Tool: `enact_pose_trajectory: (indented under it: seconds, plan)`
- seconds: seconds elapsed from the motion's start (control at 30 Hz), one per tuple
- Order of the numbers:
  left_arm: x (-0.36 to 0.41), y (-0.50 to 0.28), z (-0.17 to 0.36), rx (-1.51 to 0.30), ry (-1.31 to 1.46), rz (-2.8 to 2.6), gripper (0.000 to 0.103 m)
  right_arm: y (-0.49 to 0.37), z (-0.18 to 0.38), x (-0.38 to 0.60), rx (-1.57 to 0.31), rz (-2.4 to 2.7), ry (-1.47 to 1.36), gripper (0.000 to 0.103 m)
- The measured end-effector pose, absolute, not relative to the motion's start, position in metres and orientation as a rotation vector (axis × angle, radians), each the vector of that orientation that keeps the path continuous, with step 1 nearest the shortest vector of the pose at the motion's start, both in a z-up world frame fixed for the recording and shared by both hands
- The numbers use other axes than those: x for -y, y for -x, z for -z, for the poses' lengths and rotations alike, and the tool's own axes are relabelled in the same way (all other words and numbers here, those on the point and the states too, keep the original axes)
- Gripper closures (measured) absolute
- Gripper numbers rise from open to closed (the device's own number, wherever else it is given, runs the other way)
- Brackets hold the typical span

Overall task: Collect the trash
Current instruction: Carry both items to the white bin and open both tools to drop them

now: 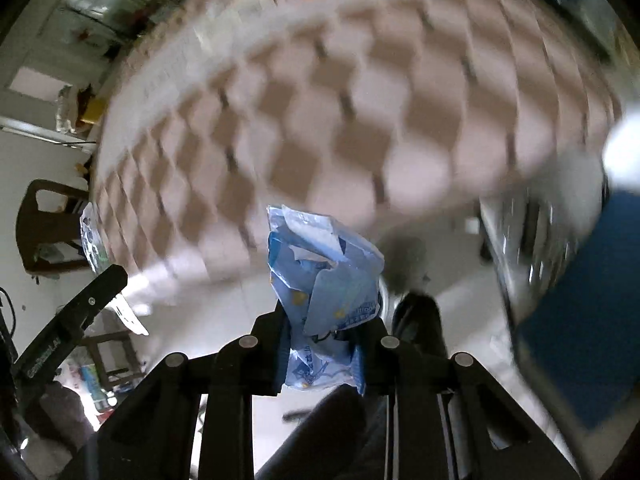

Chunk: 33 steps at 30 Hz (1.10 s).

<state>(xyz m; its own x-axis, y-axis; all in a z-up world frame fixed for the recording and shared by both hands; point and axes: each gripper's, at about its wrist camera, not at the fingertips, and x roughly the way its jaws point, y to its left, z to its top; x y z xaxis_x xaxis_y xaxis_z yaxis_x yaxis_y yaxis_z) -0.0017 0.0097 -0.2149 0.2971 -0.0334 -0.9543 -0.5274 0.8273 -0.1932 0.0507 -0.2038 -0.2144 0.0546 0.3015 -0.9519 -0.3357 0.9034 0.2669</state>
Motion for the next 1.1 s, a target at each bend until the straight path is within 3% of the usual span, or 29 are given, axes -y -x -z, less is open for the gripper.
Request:
enact_pose_trajectory:
  seconds: [0.17, 0.4, 0.57, 0.67, 0.7, 0.73, 0.87, 0.93, 1.0, 1.1]
  plan:
    - [0.008, 0.024, 0.311, -1.354, 0.590, -0.320, 0.040, -0.003, 0.310, 0.237, -1.570, -0.412, 0.001, 0.078]
    - [0.007, 0.002, 0.510, -1.513, 0.731, -0.300, 0.040, -0.007, 0.490, 0.236, -1.672, -0.361, -0.042, 0.078]
    - [0.006, -0.011, 0.594, -1.555, 0.768, -0.290, 0.038, -0.020, 0.595, 0.219, -1.708, -0.383, -0.030, 0.078]
    - [0.005, -0.008, 0.613, -1.558, 0.768, -0.313, 0.015, -0.025, 0.646, 0.206, -1.738, -0.403, -0.007, 0.076]
    - [0.004, -0.006, 0.618, -1.558, 0.768, -0.326, 0.005, -0.025, 0.658, 0.203, -1.749, -0.411, 0.002, 0.069]
    - [0.003, -0.003, 0.621, -1.563, 0.770, -0.341, 0.002, -0.027, 0.667, 0.203, -1.759, -0.416, 0.009, 0.058]
    - [-0.004, 0.018, 0.619, -1.567, 0.741, -0.411, 0.002, -0.026, 0.690, 0.201, -1.767, -0.447, 0.018, 0.034]
    - [-0.004, 0.025, 0.611, -1.554, 0.681, -0.458, 0.002, -0.025, 0.688, 0.199, -1.753, -0.451, 0.052, 0.014]
    - [-0.005, 0.033, 0.597, -1.542, 0.599, -0.499, 0.002, -0.021, 0.680, 0.197, -1.722, -0.447, 0.119, 0.003]
    - [0.001, 0.039, 0.577, -1.532, 0.519, -0.521, 0.002, -0.013, 0.664, 0.192, -1.678, -0.455, 0.201, 0.000]
